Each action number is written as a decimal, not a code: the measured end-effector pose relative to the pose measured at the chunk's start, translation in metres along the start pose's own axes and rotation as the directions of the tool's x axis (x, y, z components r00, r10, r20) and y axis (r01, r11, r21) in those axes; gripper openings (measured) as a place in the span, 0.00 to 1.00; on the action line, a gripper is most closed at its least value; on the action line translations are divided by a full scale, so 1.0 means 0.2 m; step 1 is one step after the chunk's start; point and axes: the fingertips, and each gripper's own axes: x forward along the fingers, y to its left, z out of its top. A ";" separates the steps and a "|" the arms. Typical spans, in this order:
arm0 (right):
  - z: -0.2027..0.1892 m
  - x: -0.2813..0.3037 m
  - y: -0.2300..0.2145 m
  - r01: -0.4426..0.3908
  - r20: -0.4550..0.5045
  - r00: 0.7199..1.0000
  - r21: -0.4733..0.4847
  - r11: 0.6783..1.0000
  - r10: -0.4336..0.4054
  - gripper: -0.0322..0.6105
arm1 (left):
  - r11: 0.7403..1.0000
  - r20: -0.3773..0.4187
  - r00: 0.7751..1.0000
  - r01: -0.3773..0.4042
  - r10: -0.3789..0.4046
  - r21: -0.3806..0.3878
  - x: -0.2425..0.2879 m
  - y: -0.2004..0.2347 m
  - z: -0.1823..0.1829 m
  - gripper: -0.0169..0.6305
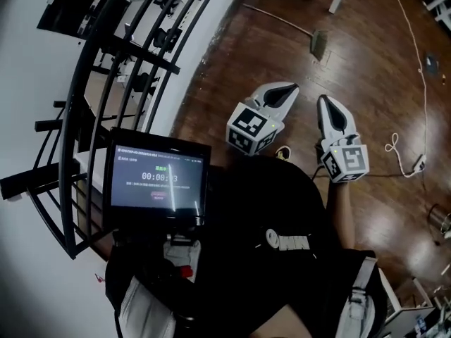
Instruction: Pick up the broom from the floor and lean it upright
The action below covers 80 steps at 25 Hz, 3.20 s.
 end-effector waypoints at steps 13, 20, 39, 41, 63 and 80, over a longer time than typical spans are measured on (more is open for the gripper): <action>0.00 0.23 -0.44 -0.083 0.000 0.997 0.001 0.997 0.083 0.05 | 0.994 -0.034 0.994 -0.107 0.106 -0.018 0.36 0.16 -0.03 0.05; -0.01 0.68 -0.63 -0.092 -0.069 0.993 0.015 0.996 0.093 0.06 | 0.989 -0.041 0.993 -0.117 0.114 -0.088 0.62 0.56 0.01 0.05; 0.14 1.61 -1.06 -0.070 -0.152 0.986 -0.009 0.998 0.067 0.06 | 0.983 -0.051 0.987 -0.156 0.151 -0.094 0.96 1.40 0.30 0.05; 0.19 1.64 -1.07 -0.066 -0.142 0.988 -0.016 0.998 0.063 0.06 | 0.983 -0.056 0.987 -0.157 0.152 -0.094 0.98 1.42 0.32 0.05; -0.01 2.75 -2.10 -0.145 -0.349 0.931 -0.091 0.985 0.105 0.06 | 0.954 -0.135 0.953 -0.285 0.272 -0.091 2.10 2.43 0.52 0.05; -1.90 3.50 -2.27 -0.489 -0.811 0.561 -0.159 0.858 0.170 0.38 | 0.904 -0.224 0.934 -0.334 0.279 -0.266 2.46 3.26 -0.74 0.05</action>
